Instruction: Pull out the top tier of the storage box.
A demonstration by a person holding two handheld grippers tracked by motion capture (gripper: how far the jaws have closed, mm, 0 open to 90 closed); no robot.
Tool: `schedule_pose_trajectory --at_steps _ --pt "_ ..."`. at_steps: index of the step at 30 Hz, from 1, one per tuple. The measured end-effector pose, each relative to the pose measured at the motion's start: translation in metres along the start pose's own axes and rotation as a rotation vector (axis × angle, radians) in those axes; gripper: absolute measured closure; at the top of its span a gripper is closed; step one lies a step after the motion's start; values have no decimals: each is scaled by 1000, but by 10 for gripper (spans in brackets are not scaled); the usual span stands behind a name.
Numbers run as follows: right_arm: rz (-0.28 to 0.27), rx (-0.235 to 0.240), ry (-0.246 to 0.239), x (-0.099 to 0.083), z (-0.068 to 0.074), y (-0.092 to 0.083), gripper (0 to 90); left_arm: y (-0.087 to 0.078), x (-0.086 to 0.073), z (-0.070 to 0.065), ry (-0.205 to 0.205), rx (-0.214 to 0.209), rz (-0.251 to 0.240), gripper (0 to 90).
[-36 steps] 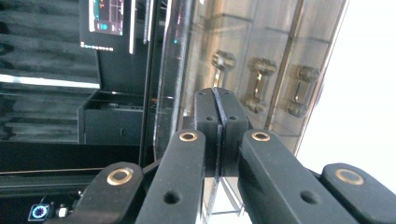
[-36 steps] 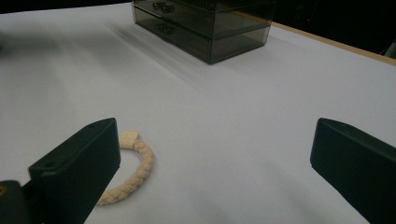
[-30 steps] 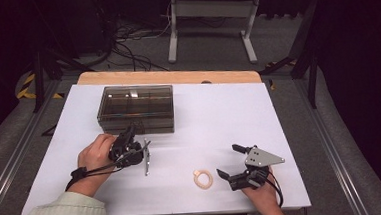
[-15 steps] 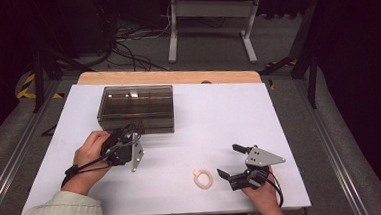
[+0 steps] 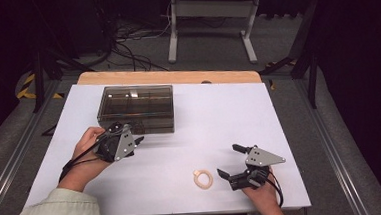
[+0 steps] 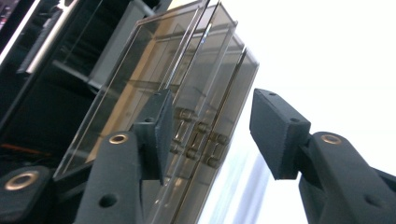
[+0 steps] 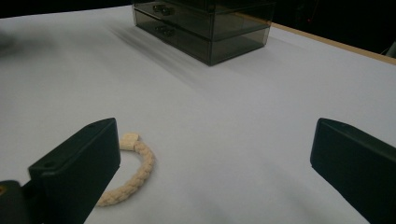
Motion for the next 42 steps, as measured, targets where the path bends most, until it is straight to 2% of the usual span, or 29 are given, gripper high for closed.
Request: schedule_pose_trajectory --at_steps 2,3,5,8,14,16,17,19,22,26,30,32,42 --pt "-1 -1 0 0 0 0 22 -1 0 1 -40 -25 -18 466" --pt "0 0 -1 0 0 0 22 -1 0 3 -47 -37 -24 466" --pt "0 0 -1 0 0 0 22 -2 -1 6 -86 -78 -49 454" --pt "0 1 -1 0 0 0 22 -4 -1 10 -144 -109 -71 449" --pt "0 3 -2 0 1 0 22 -8 -2 20 -242 -217 -152 455" --pt "1 3 -1 0 1 0 22 -9 -2 23 -294 -277 -179 447" --pt "3 2 -2 0 1 0 22 -9 -2 24 -307 -298 -186 439" --pt "1 4 -1 0 1 0 22 -9 -2 27 -313 -320 -194 434" --pt "2 4 -2 0 1 0 22 -8 -1 32 -297 -341 -186 414" --pt "1 7 0 0 1 0 22 -2 -1 38 -274 -366 -146 393" --pt "1 9 -2 0 1 0 22 6 -3 45 -247 -387 -105 428" --pt "1 11 -3 0 1 0 22 11 -4 48 -231 -392 -74 438" --pt "1 15 -3 0 2 1 22 27 -8 52 -182 -392 10 469"
Point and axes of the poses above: each handheld gripper's, and its own axes: y roughly forward along the jaws, x roughly out of its top, z roughly to its left, the point moved 5 cm from there along y, roughly forward along the jaws, and after that the axes turned 9 degrees about y, right-handed, at the moved point
